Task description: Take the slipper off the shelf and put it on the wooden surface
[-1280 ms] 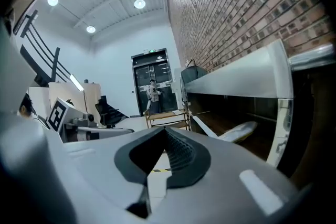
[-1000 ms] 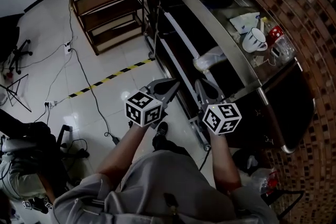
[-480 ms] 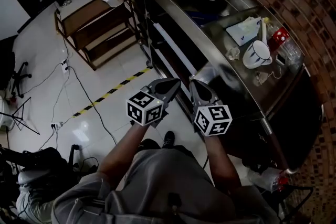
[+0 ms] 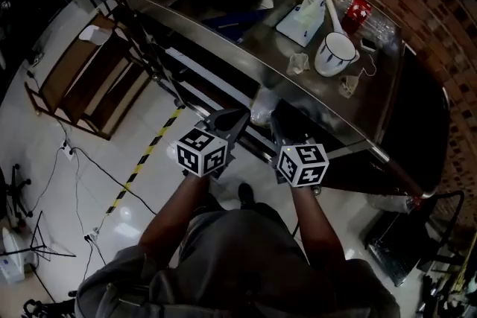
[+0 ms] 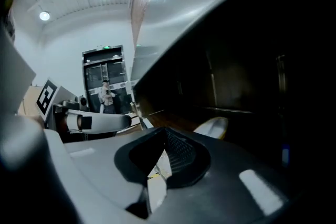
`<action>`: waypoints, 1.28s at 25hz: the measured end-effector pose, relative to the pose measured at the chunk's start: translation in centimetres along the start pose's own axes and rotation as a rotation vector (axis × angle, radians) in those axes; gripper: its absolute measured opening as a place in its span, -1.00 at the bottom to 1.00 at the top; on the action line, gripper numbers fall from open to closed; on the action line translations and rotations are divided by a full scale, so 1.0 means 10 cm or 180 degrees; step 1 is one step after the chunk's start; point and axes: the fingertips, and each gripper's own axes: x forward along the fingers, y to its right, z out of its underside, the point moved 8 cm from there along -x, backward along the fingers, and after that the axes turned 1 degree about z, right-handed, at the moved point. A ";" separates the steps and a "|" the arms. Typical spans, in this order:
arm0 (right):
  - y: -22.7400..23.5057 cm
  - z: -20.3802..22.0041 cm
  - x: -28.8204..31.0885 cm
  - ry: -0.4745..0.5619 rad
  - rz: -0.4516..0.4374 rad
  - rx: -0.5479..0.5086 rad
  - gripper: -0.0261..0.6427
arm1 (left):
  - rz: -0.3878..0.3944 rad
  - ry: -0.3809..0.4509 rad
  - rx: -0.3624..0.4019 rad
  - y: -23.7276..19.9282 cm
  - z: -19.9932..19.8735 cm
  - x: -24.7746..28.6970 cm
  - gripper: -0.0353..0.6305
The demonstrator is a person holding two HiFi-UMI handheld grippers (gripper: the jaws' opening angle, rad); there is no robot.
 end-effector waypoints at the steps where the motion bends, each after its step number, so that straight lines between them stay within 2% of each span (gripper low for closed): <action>1: 0.03 0.03 -0.02 -0.0004 0.0150 0.0066 -0.92 | 0.0112 -0.0064 0.0010 -0.03 0.01 0.04 -0.88; 4: 0.06 0.15 -0.07 -0.0061 0.0474 0.0253 -0.92 | 0.0370 -0.0231 -0.0014 -0.12 0.08 0.11 -0.88; 8: 0.07 0.30 -0.02 -0.0100 0.0694 0.0536 -0.81 | 0.0557 -0.0388 -0.0004 -0.25 0.13 0.14 -0.88; 10: 0.08 0.40 0.02 -0.0123 0.0848 0.0697 -0.66 | 0.0655 -0.0455 0.0017 -0.29 0.15 0.15 -0.88; 13: 0.07 0.57 0.11 -0.0185 0.1026 0.1019 -0.31 | 0.0756 -0.0534 0.0030 -0.37 0.19 0.12 -0.88; 16: 0.05 0.69 0.21 -0.0221 0.1131 0.1356 -0.21 | 0.0832 -0.0594 0.0047 -0.44 0.20 0.07 -0.88; 21: 0.07 0.86 0.40 -0.0309 0.1179 0.1691 -0.17 | 0.0904 -0.0656 0.0026 -0.50 0.25 -0.05 -0.88; 26: 0.15 0.92 0.59 -0.0369 0.1177 0.1905 -0.17 | 0.0840 -0.0643 0.0029 -0.57 0.23 -0.15 -0.88; 27: 0.18 0.93 0.60 -0.0376 0.1208 0.1941 -0.19 | 0.0815 -0.0633 0.0026 -0.58 0.22 -0.17 -0.88; 29: 0.21 0.95 0.59 -0.0355 0.1230 0.1992 -0.37 | 0.0759 -0.0623 0.0012 -0.60 0.22 -0.21 -0.88; 32: 0.22 0.91 0.56 -0.0253 0.1088 0.1993 -0.54 | 0.0690 -0.0617 -0.0016 -0.61 0.25 -0.24 -0.88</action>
